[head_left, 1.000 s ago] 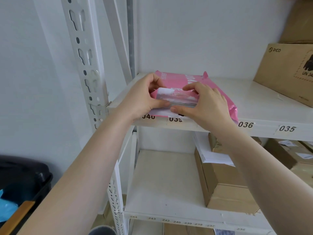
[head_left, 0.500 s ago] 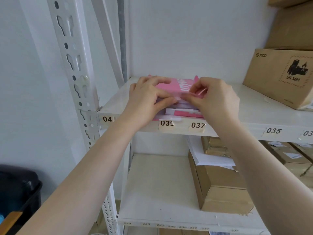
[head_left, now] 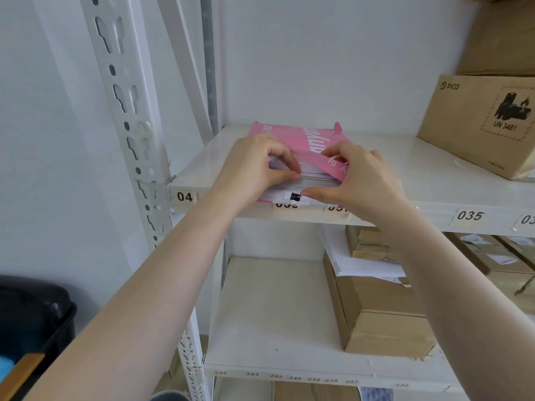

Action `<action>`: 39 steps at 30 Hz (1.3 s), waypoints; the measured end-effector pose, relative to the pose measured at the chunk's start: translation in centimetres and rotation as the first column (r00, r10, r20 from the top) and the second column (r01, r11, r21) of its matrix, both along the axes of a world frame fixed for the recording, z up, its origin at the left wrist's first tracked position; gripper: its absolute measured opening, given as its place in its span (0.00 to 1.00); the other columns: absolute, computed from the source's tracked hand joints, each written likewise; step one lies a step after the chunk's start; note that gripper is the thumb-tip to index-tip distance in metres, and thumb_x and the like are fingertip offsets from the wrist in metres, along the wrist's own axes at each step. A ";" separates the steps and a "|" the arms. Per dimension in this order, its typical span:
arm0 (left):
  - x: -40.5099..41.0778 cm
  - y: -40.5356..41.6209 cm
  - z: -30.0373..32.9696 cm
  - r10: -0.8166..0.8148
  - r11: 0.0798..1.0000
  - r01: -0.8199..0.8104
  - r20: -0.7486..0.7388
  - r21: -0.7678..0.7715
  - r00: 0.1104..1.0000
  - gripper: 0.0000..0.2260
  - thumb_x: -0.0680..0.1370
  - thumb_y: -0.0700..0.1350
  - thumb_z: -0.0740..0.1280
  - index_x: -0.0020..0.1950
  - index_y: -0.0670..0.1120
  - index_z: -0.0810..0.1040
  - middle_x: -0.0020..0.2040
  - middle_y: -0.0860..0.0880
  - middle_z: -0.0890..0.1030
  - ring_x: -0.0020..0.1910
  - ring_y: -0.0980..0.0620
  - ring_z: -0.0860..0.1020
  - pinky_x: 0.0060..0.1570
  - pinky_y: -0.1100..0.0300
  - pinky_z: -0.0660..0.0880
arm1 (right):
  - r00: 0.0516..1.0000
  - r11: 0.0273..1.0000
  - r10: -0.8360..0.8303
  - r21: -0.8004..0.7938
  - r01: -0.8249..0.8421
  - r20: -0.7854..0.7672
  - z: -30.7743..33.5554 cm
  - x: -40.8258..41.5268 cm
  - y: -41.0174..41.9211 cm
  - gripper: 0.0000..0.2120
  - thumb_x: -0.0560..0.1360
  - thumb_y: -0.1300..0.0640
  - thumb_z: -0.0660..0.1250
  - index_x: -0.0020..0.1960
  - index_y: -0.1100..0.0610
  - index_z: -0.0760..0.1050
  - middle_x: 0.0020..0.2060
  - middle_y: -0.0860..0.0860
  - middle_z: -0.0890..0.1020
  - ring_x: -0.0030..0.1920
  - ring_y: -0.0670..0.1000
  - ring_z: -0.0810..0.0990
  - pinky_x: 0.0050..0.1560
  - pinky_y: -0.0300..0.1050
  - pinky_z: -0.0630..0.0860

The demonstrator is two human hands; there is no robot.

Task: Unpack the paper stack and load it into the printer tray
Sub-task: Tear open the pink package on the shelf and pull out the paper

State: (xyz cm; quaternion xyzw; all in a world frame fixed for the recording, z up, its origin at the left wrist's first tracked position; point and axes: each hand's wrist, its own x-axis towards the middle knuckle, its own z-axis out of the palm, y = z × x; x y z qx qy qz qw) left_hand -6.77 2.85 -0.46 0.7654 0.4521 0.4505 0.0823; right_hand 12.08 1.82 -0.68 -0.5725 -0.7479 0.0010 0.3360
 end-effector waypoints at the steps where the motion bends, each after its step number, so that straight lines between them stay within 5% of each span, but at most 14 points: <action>1: 0.0 0.0 0.0 -0.010 1.000 0.010 -0.002 -0.010 1.000 0.06 0.65 0.44 0.77 0.40 0.49 0.85 0.45 0.52 0.82 0.49 0.55 0.79 0.52 0.62 0.72 | 1.000 1.000 0.002 -0.001 -0.002 0.000 0.0 0.0 0.0 0.33 0.60 0.35 0.74 0.61 0.46 0.72 0.53 0.43 0.78 0.58 0.52 0.71 0.51 0.45 0.67; 9: 0.0 0.1 0.2 -0.014 0.999 0.015 0.031 -0.040 0.999 0.04 0.67 0.42 0.76 0.39 0.45 0.85 0.44 0.49 0.83 0.50 0.54 0.80 0.49 0.69 0.70 | 0.995 1.000 0.020 -0.021 -0.022 -0.100 0.2 0.1 0.3 0.32 0.59 0.34 0.74 0.59 0.46 0.74 0.48 0.42 0.76 0.56 0.51 0.73 0.48 0.45 0.71; 16: 0.4 0.3 -0.5 0.067 0.996 -0.068 0.018 0.064 0.998 0.03 0.67 0.50 0.73 0.36 0.51 0.84 0.48 0.55 0.81 0.52 0.53 0.79 0.55 0.46 0.72 | 0.992 1.000 -0.011 -0.018 0.009 -0.129 0.1 -0.2 0.4 0.32 0.59 0.34 0.74 0.58 0.46 0.74 0.47 0.41 0.75 0.56 0.50 0.74 0.48 0.45 0.70; 23: 0.9 0.0 -0.6 0.091 0.990 -0.094 0.034 0.103 0.995 0.04 0.68 0.50 0.70 0.35 0.53 0.83 0.47 0.59 0.79 0.51 0.53 0.78 0.55 0.43 0.71 | 0.989 1.000 -0.012 -0.006 0.012 -0.147 0.0 -0.2 0.5 0.32 0.58 0.32 0.73 0.57 0.46 0.74 0.47 0.45 0.80 0.55 0.51 0.75 0.48 0.46 0.72; 27: 1.1 -0.3 -0.7 0.150 0.967 -0.145 -0.004 0.208 0.989 0.03 0.69 0.49 0.72 0.35 0.51 0.83 0.49 0.56 0.80 0.52 0.51 0.77 0.54 0.46 0.71 | 0.986 1.000 -0.004 -0.008 0.002 -0.167 0.0 -0.3 0.3 0.31 0.58 0.34 0.74 0.56 0.47 0.75 0.46 0.44 0.79 0.55 0.52 0.75 0.50 0.48 0.74; 32: 1.1 -1.8 -1.6 0.271 0.896 -0.239 -0.032 0.375 0.962 0.06 0.71 0.52 0.71 0.37 0.52 0.83 0.56 0.56 0.78 0.60 0.49 0.68 0.55 0.59 0.57 | 0.965 0.994 0.073 0.097 -0.050 -0.253 -0.1 0.4 -1.4 0.30 0.62 0.37 0.74 0.58 0.50 0.75 0.48 0.45 0.79 0.56 0.51 0.72 0.51 0.46 0.70; 36: 0.7 -4.8 -3.1 0.255 0.899 -0.256 0.050 0.355 0.966 0.06 0.71 0.54 0.70 0.37 0.54 0.82 0.57 0.57 0.75 0.61 0.56 0.62 0.58 0.55 0.58 | 0.936 0.977 0.015 0.204 0.061 -0.353 -1.2 1.9 -4.0 0.30 0.66 0.37 0.71 0.63 0.49 0.71 0.58 0.47 0.75 0.58 0.48 0.66 0.54 0.42 0.63; 39: 0.6 -7.0 -5.0 0.222 0.933 -0.244 0.110 0.264 0.969 0.06 0.71 0.55 0.69 0.38 0.54 0.82 0.51 0.60 0.74 0.55 0.58 0.67 0.57 0.57 0.59 | 0.807 0.985 -0.031 0.120 0.126 -0.589 -3.2 2.3 -6.2 0.32 0.67 0.42 0.73 0.67 0.49 0.66 0.62 0.49 0.71 0.63 0.50 0.68 0.61 0.45 0.68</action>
